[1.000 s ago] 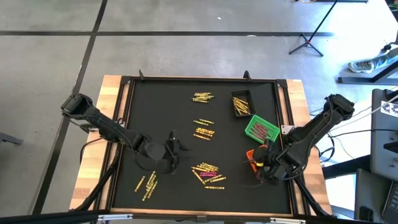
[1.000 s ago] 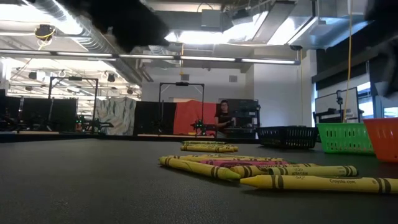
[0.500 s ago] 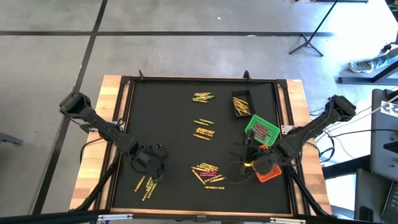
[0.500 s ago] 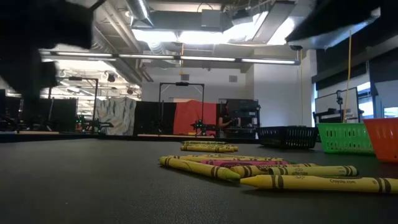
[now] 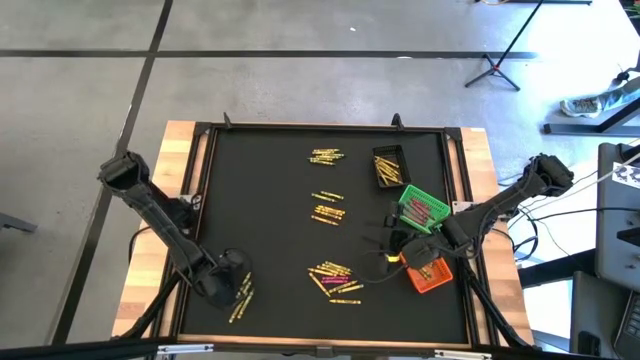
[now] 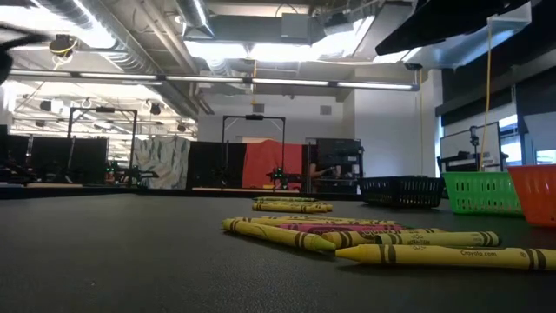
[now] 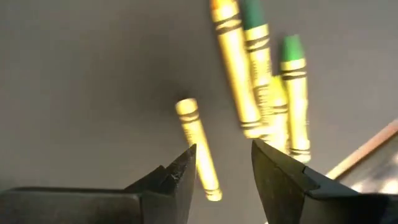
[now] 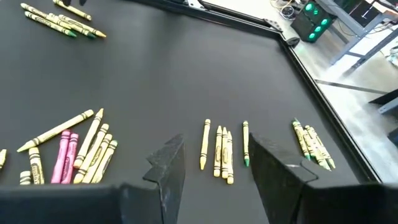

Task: Sort crayons
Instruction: Put the yellow crayon into the black basket

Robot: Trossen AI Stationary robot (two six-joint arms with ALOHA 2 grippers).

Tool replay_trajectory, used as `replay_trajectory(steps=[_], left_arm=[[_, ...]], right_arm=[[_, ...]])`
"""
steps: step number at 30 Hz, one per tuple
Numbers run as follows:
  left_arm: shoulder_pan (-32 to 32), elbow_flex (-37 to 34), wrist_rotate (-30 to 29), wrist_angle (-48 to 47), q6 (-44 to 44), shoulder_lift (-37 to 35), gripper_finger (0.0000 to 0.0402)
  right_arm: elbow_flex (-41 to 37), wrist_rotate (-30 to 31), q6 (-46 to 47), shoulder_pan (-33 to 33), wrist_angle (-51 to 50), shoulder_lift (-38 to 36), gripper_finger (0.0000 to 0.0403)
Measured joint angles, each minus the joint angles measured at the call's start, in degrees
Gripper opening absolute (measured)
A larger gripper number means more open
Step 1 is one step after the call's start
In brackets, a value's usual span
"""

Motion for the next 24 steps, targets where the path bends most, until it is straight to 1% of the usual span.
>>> replay_trajectory(steps=[8,12,15,24], left_arm=[[-0.69,0.26,5.6,0.3,-1.25,6.13,0.0137],[-0.69,0.3,6.39,0.53,-0.68,6.91,0.0129],[-0.67,0.26,6.5,0.34,-0.53,6.95,0.0108],[-0.56,0.13,6.73,0.06,1.55,7.04,0.0025]], right_arm=[[0.0,0.0,-0.9,0.0,0.0,0.0,0.0172],[0.0,0.0,-1.33,0.0,0.02,0.0,0.0172],[0.0,-0.01,-1.32,0.0,0.01,0.04,0.0172],[-0.04,0.0,-1.3,0.0,0.09,0.89,0.0172]])
